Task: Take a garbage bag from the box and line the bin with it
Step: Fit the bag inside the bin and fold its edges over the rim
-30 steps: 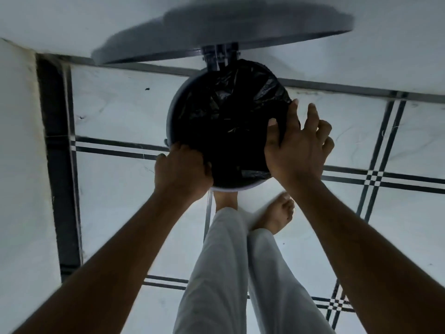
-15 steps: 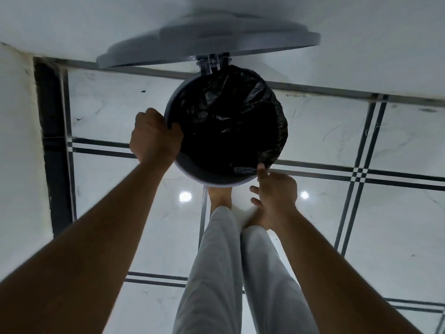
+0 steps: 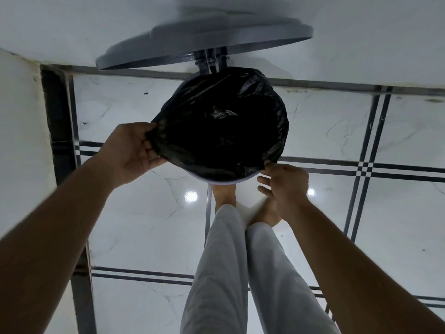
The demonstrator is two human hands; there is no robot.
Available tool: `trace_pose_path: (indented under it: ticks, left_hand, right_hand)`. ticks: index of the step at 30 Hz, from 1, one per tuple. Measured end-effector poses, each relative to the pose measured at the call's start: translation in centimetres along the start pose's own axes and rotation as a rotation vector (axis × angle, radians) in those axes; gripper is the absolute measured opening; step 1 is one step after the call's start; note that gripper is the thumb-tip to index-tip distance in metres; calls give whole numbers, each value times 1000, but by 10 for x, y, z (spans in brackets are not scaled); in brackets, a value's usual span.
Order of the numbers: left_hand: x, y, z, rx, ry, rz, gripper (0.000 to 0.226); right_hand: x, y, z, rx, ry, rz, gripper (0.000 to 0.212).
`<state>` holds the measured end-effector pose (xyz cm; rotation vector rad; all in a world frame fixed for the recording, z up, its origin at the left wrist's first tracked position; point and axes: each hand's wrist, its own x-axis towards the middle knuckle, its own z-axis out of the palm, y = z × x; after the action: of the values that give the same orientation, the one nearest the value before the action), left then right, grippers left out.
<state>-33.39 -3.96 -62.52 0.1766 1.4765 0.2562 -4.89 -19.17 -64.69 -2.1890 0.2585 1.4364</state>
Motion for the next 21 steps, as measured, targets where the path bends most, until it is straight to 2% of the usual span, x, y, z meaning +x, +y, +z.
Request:
trace_pose_path:
  ticks: [4,7,9,12,15,17,19,21]
  left_hand:
    - [11,-8,-11,-16,11,-16,13]
    - [22,-18,-13,65,64,-100,37]
    - [32,-29,-8,258,164,-96,25]
    - [47,-39,0,617,371,37,7]
    - [65,-38,-1,512,397,105,18]
    - [74,-38,-9,555,398,107,18]
    - [76,-40,-18,861,381,113,10]
    - [72,-45,-28,1208,351,155,17]
  right_hand:
    - [6,1,-10,-54,-35,5,16]
    - [7,4,-18,-193,-30,-36,8]
    - [11,7,-18,-313,2,-78,10]
    - [24,8,-12,-591,31,-178,16]
    - [40,5,-7,-775,51,-248,18]
    - [50,3,-5,-888,61,-278,16]
    - [54,3,-5,-983,48,-314,17]
    - [53,3,-5,-1098,43,-378,14]
